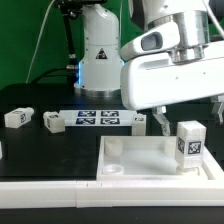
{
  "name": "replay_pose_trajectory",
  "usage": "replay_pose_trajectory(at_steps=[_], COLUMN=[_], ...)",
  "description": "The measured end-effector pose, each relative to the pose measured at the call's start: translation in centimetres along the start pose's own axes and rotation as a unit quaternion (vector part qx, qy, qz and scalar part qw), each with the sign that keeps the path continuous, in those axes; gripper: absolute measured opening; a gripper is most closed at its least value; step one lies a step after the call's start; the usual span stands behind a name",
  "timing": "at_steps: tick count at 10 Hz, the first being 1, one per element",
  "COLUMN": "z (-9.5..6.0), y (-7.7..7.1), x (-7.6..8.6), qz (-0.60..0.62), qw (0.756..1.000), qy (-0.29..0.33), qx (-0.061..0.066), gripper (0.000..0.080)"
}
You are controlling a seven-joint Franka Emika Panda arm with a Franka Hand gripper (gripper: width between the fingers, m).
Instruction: Assemble one leg
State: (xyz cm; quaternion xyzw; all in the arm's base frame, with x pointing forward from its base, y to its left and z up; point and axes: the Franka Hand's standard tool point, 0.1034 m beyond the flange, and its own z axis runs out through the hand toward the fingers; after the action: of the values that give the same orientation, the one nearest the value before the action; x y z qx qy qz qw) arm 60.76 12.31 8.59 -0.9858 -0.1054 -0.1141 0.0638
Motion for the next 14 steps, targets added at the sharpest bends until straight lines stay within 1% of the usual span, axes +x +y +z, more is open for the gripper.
replay_pose_trajectory(at_steps=[1, 2, 3, 4, 5, 6, 7, 8, 10, 11, 14], z=[-0.2, -0.3, -0.7, -0.6, -0.6, -0.5, -0.5, -0.3, 0.4, 0.6, 0.6], y=[0.3, 0.5, 1.0, 0.8, 0.5, 0.6, 0.6, 0.9, 2.6, 3.1, 3.0], x=[0.2, -0.8, -0.7, -0.1, -0.7, -0.4, -0.4, -0.1, 1.2, 1.7, 1.6], qz=[0.020, 0.025, 0.025, 0.024, 0.024, 0.024, 0.024, 0.023, -0.001, -0.020, -0.017], qw=[1.000, 0.997, 0.991, 0.989, 0.984, 0.985, 0.985, 0.985, 0.987, 0.987, 0.987], qy=[-0.017, -0.078, -0.129, -0.143, -0.174, -0.169, -0.170, -0.168, -0.159, -0.156, -0.156], qx=[-0.001, 0.004, 0.007, 0.011, 0.017, 0.016, 0.016, 0.016, 0.019, 0.022, 0.021], gripper=[0.0649, 0.0649, 0.0649, 0.0649, 0.0649, 0.0649, 0.0649, 0.0649, 0.0649, 0.0649, 0.0649])
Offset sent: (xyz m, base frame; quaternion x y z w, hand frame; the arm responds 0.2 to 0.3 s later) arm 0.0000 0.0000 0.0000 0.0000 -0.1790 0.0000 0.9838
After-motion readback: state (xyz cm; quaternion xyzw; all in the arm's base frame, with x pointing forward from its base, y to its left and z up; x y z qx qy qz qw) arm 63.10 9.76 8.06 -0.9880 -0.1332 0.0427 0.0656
